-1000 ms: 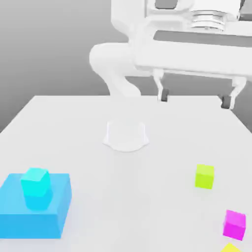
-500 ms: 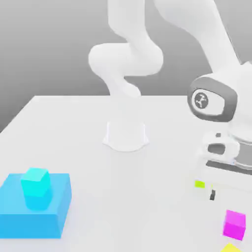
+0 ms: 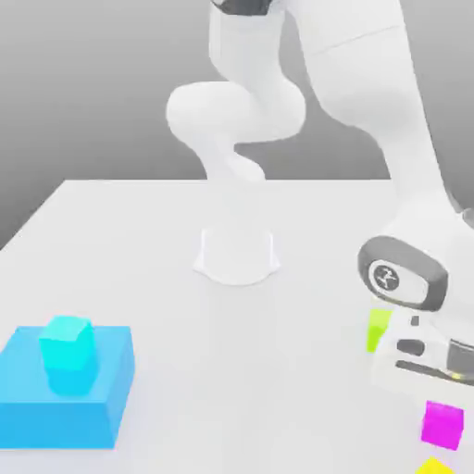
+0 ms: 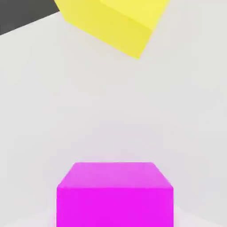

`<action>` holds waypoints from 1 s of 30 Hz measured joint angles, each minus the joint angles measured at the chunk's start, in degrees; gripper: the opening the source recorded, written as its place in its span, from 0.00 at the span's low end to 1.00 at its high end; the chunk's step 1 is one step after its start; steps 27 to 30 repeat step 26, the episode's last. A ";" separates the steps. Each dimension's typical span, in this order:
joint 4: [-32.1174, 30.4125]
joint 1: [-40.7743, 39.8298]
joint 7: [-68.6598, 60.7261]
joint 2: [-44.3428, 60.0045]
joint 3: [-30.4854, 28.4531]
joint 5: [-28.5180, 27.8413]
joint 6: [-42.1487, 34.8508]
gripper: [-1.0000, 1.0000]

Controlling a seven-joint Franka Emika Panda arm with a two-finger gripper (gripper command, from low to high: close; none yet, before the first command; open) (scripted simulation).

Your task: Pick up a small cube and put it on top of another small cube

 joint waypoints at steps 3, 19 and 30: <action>-1.77 -4.34 -3.83 -5.24 0.24 3.26 -3.77 0.00; -12.96 -37.11 -33.52 -31.77 -21.95 21.97 -15.67 0.00; -15.03 -38.18 -35.20 -26.74 -22.85 22.99 -8.32 1.00</action>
